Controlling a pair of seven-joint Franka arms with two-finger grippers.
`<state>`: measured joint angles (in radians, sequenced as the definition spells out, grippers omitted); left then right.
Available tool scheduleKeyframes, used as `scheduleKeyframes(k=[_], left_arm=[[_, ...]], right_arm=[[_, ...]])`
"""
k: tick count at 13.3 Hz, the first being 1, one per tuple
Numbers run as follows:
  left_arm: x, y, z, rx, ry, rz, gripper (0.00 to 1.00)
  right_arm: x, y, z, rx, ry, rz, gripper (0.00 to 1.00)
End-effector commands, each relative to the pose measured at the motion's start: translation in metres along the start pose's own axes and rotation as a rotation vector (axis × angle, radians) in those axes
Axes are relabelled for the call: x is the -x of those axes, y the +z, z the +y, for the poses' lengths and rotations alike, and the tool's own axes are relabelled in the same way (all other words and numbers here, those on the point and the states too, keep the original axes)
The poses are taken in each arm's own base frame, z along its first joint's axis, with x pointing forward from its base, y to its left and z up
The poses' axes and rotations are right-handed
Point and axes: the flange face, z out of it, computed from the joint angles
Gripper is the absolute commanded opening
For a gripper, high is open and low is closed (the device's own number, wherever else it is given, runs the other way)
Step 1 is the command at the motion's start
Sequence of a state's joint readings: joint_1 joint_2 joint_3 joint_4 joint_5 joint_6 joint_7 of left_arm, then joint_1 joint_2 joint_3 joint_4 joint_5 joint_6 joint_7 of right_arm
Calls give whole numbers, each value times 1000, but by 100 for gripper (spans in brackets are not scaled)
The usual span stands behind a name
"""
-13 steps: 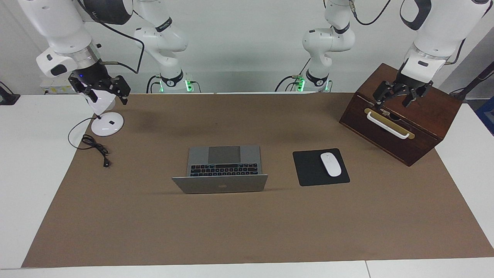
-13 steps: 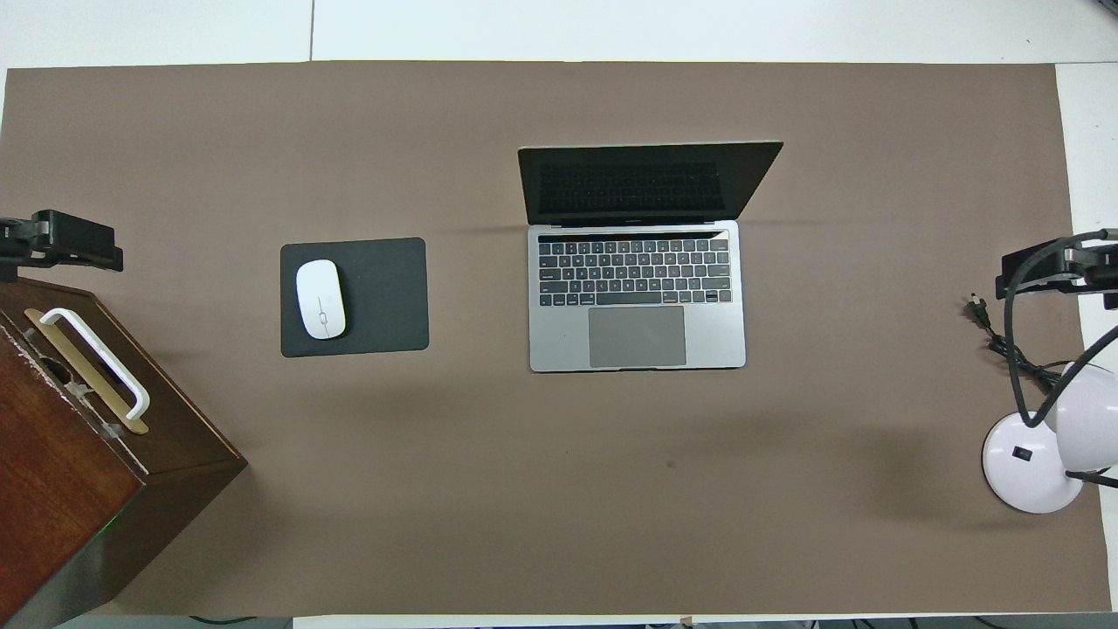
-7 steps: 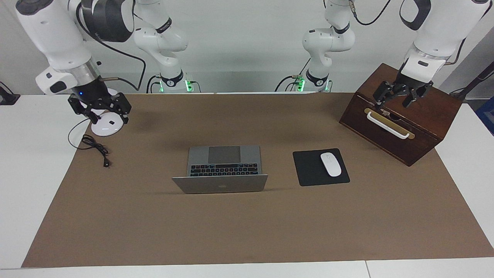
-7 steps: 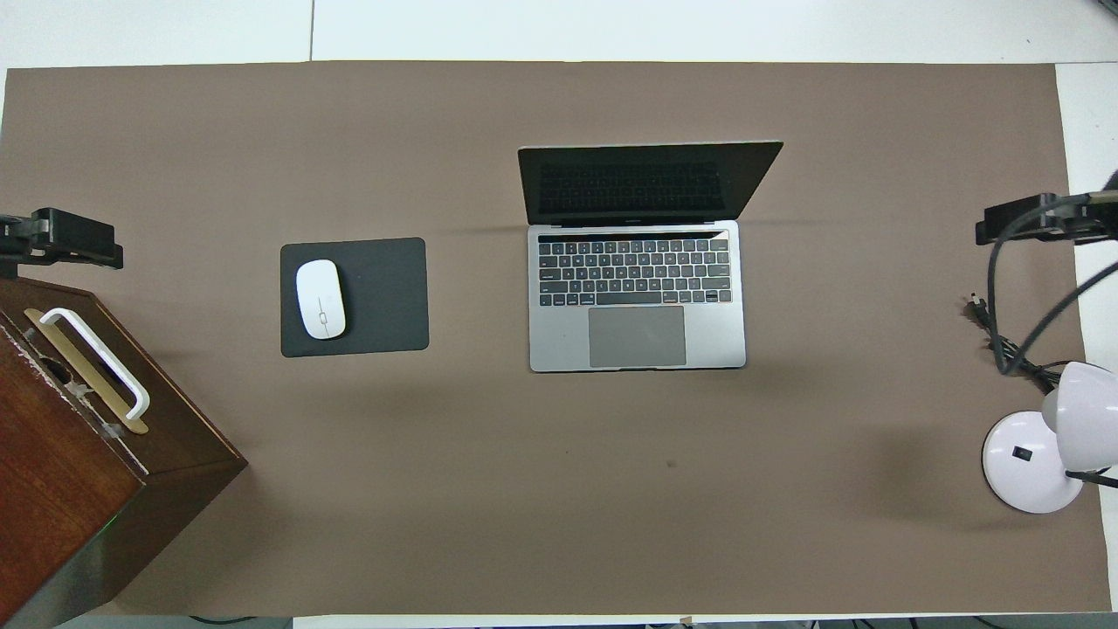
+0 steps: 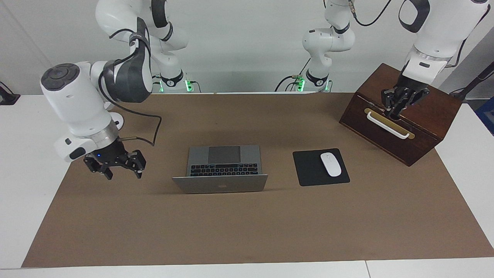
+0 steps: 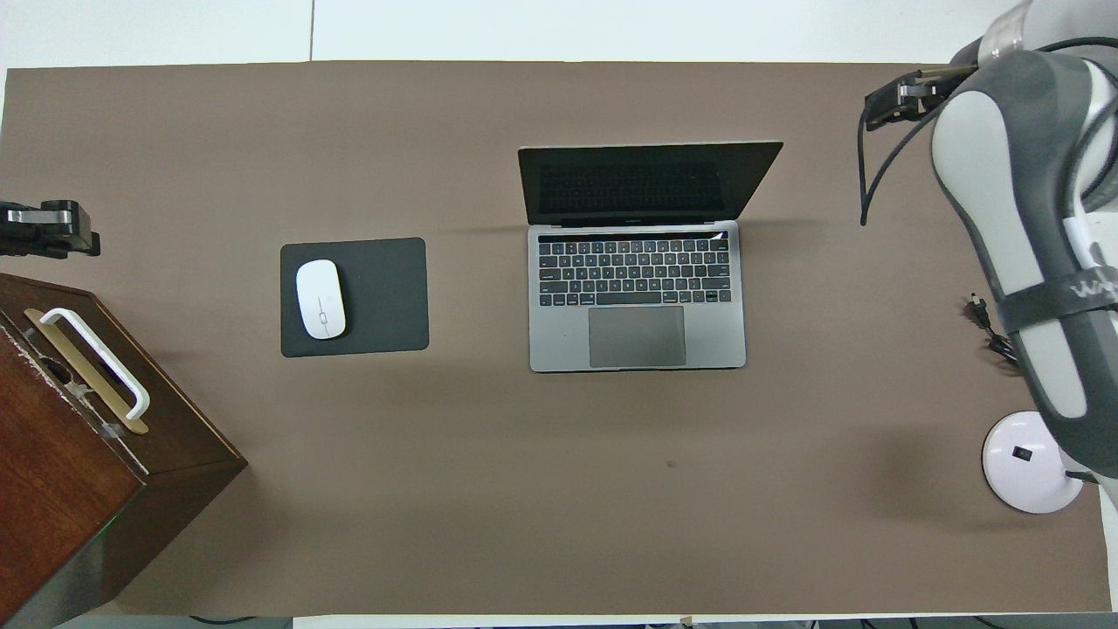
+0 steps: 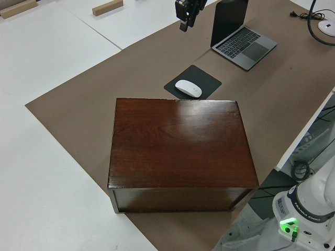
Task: Close laptop with both arms
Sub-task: 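Reach the right gripper to the laptop lid's top edge while the left gripper advances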
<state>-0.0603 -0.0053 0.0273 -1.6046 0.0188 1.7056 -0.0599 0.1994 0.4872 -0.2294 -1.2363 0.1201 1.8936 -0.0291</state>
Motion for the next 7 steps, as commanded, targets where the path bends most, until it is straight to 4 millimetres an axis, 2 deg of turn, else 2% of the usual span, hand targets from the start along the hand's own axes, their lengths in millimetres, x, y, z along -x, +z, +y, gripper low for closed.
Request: scheduleKeyframes(k=[1,4,5,6,7], left_arm=[[1,7,-4,24,-47,38,0],[0,5,-9,26,-107,43,0],[-1,5,-6,37,-176,55,0],[-3,8,-1,63,-256,73,0],[-4,9,3,71,-265,83,0]], right_arm=[[-20,-2,-21,-12,-12,68,92],[-29,13,-58,-8,-23,145,84],[-31,22,-61,-5,-4,154,75],[-32,24,-66,-8,7,167,59],[-31,28,-78,-12,6,166,40]])
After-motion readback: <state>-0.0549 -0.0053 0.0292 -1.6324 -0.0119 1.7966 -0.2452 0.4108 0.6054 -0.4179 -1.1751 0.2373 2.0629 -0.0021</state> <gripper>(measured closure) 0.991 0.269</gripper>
